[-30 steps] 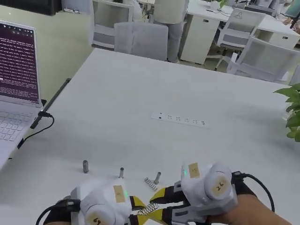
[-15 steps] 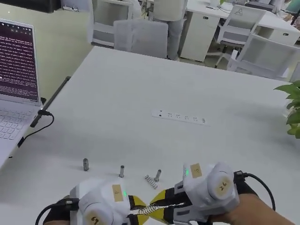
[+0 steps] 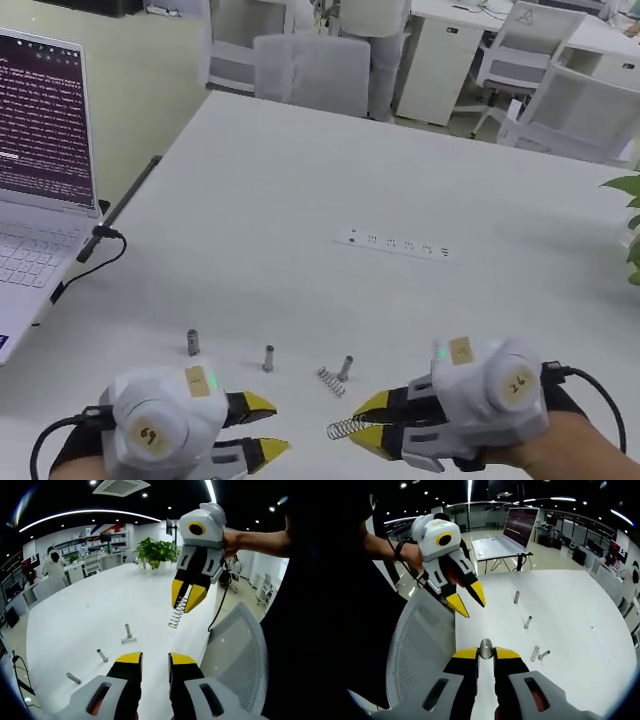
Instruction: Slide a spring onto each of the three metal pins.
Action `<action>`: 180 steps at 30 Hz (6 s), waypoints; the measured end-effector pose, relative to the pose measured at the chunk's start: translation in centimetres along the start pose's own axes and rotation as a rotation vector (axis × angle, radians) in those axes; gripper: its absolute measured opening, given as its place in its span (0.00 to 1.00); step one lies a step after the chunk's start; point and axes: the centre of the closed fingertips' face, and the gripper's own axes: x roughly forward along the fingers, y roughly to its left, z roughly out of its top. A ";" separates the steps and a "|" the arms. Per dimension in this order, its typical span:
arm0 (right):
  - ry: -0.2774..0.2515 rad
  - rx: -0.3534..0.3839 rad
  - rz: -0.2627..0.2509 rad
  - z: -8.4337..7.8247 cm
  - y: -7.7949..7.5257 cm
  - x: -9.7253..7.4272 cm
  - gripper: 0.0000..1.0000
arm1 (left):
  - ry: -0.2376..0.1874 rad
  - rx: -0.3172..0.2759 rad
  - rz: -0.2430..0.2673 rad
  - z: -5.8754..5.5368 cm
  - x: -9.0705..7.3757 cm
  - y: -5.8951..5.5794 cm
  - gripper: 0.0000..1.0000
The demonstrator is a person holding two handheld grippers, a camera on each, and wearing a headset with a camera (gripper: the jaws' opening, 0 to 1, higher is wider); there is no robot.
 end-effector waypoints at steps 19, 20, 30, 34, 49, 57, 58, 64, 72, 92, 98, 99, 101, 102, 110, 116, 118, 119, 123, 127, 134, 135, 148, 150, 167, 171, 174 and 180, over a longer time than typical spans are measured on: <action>0.034 0.018 -0.046 -1.3 -3.5 0.3 0.08 | -0.011 -0.127 0.159 -2.3 -2.5 3.4 0.25; 0.034 0.017 -0.048 -1.2 -3.6 0.3 0.08 | -0.014 -0.137 0.169 -2.4 -2.7 3.6 0.26; 0.061 0.012 -0.064 -1.4 -5.5 1.0 0.08 | -0.041 -0.225 0.258 -3.6 -4.1 5.2 0.32; 0.071 0.005 -0.066 -1.2 -5.9 1.3 0.08 | -0.042 -0.253 0.288 -4.5 -4.6 5.9 0.35; 0.130 -0.017 -0.055 -0.7 -7.9 4.0 0.08 | -0.040 -0.291 0.333 -5.9 -5.5 7.2 0.40; 0.152 -0.043 -0.034 0.7 -9.1 6.4 0.08 | -0.050 -0.303 0.346 -5.8 -5.6 7.6 0.44; 0.154 -0.044 -0.028 1.0 -9.2 6.8 0.08 | -0.051 -0.305 0.347 -5.9 -5.6 7.6 0.44; 0.172 -0.065 -0.017 1.8 -10.0 8.6 0.08 | -0.053 -0.316 0.352 -6.2 -5.7 7.8 0.44; 0.211 -0.100 -0.009 2.5 -11.4 10.9 0.09 | -0.050 -0.311 0.359 -6.3 -6.2 8.7 0.44; 0.276 -0.163 0.029 2.5 -13.3 15.3 0.09 | -0.034 -0.338 0.384 -7.1 -7.2 9.8 0.44; 0.292 -0.173 0.043 2.3 -13.4 16.1 0.09 | -0.029 -0.346 0.390 -7.4 -7.6 9.8 0.44; 0.297 -0.178 0.043 2.2 -13.4 16.1 0.09 | -0.028 -0.347 0.390 -7.4 -7.6 9.8 0.44; 0.308 -0.190 0.044 2.1 -13.4 16.2 0.09 | -0.027 -0.349 0.388 -7.4 -7.6 9.7 0.44; 0.315 -0.197 0.044 2.0 -13.4 16.2 0.09 | -0.026 -0.348 0.388 -7.4 -7.6 9.7 0.44; 0.330 -0.223 0.052 2.1 -13.2 16.8 0.09 | -0.026 -0.349 0.371 -7.4 -6.9 9.3 0.43; 0.338 -0.230 0.063 2.1 -13.2 17.5 0.09 | -0.027 -0.346 0.358 -7.1 -6.5 9.3 0.43; 0.341 -0.229 0.069 2.0 -13.1 17.8 0.09 | -0.027 -0.345 0.357 -7.1 -6.4 9.4 0.43; 0.342 -0.230 0.073 1.8 -13.1 18.0 0.09 | -0.027 -0.345 0.357 -7.0 -6.4 9.4 0.43; 0.358 -0.239 0.086 1.1 -13.1 18.7 0.09 | -0.026 -0.346 0.360 -7.0 -6.5 9.6 0.43; 0.367 -0.240 0.098 0.7 -13.2 19.2 0.09 | -0.024 -0.355 0.367 -7.2 -6.6 9.6 0.42; 0.384 -0.237 0.112 -0.3 -13.2 20.1 0.09 | -0.018 -0.364 0.372 -7.5 -6.7 9.6 0.42; 0.386 -0.236 0.114 -0.5 -13.2 20.2 0.09 | -0.017 -0.365 0.373 -7.6 -6.7 9.6 0.42; 0.394 -0.245 0.116 -0.8 -13.2 20.1 0.15 | -0.011 -0.373 0.386 -7.8 -6.9 9.2 0.42; 0.391 -0.243 0.113 -0.6 -13.2 19.8 0.17 | -0.009 -0.371 0.384 -7.8 -6.8 9.1 0.42; 0.300 -0.149 0.020 -0.4 -12.7 16.1 0.29 | -0.021 -0.364 0.393 -7.2 -7.1 8.3 0.42; 0.265 -0.125 -0.006 -0.2 -12.4 15.2 0.31 | -0.039 -0.382 0.410 -7.1 -7.6 8.1 0.42; 0.228 -0.092 -0.033 0.1 -12.2 14.6 0.32 | -0.046 -0.385 0.418 -7.0 -7.9 8.1 0.43; 0.189 -0.068 -0.060 0.1 -11.6 13.8 0.32 | -0.066 -0.396 0.435 -6.6 -8.3 8.3 0.43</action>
